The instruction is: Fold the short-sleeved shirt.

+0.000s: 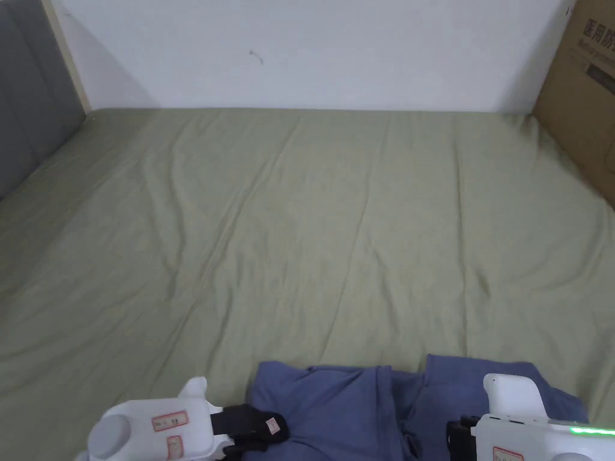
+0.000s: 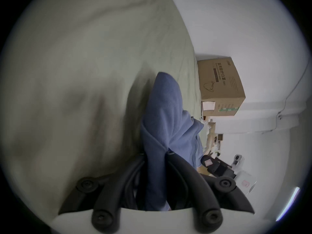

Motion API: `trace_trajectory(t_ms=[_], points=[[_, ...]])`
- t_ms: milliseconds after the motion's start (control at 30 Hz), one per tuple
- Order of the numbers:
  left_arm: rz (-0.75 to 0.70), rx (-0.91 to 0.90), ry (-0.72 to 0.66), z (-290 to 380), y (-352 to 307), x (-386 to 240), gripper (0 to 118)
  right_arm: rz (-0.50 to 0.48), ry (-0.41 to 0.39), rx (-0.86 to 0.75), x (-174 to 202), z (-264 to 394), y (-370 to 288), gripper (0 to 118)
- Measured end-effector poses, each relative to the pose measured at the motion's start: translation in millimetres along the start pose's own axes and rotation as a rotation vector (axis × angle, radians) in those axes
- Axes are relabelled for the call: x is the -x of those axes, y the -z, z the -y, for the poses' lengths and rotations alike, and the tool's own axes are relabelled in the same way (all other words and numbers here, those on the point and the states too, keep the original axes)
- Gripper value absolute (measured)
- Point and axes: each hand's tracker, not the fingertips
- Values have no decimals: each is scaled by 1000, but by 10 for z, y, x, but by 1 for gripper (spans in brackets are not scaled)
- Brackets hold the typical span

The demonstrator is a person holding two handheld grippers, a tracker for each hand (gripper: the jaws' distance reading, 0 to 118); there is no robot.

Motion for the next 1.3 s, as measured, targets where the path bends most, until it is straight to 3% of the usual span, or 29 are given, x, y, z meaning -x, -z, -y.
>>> trace_trajectory(t_ms=[67,333,533,700,900,1000,1133,1167,1200,1233,1300], points=[[-45,3,53,-76,-233,-33,11,2,-5,7,11,-27,10,0],[-368,-156,31,-442,-1618,416,11,-22,-5,10,111,-11,69,0],[-441,-213,48,-397,-1959,97,11,-40,-4,33,144,64,108,0],[-449,-229,175,-242,-1732,-735,11,-41,4,33,81,75,86,0],[-299,-138,391,39,-978,-1662,11,-28,47,14,-120,43,43,0],[-234,-10,448,116,-377,-1807,11,-23,82,8,-243,57,26,0],[-253,150,491,188,429,-1772,13,-5,110,15,-397,132,19,0],[-256,173,492,222,547,-1776,19,1,116,22,-430,154,24,0],[-235,192,488,243,655,-1775,33,9,124,29,-470,180,29,0],[-206,221,476,267,718,-1791,61,13,132,35,-504,202,34,0],[-150,245,441,265,738,-1830,93,22,149,46,-571,241,54,0]])
